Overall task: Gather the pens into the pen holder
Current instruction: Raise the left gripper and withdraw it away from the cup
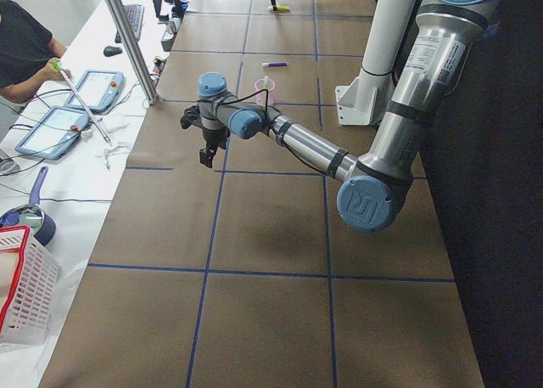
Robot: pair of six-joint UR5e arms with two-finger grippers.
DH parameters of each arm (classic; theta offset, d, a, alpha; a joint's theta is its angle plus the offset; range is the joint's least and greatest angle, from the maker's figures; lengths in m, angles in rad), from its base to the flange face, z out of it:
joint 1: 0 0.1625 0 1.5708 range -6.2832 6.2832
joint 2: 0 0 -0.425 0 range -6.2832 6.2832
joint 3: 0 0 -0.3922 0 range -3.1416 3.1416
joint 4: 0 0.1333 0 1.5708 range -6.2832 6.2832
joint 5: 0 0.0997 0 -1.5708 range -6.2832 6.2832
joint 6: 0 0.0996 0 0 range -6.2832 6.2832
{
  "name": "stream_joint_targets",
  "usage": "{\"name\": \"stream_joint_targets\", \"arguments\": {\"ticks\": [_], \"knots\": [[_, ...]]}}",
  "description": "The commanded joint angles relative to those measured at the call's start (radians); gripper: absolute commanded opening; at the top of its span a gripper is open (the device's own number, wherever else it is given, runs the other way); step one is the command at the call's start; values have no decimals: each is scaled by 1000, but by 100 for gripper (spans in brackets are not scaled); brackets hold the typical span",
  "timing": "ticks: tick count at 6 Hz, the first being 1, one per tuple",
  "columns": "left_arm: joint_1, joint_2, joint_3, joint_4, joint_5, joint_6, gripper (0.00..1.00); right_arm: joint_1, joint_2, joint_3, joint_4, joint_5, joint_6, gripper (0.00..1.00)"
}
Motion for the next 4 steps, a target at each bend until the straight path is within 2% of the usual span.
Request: {"name": "stream_joint_targets", "arguments": {"ticks": [1, 2, 4], "knots": [[0, 1, -8, 0, 0, -6, 100, -4, -1, 0, 4, 17, -13, 0], [0, 3, -11, 0, 0, -8, 100, -2, -6, 9, 8, 21, -13, 0], [0, 3, -22, 0, 0, -6, 100, 0, -68, 204, 11, 55, -1, 0]]}}
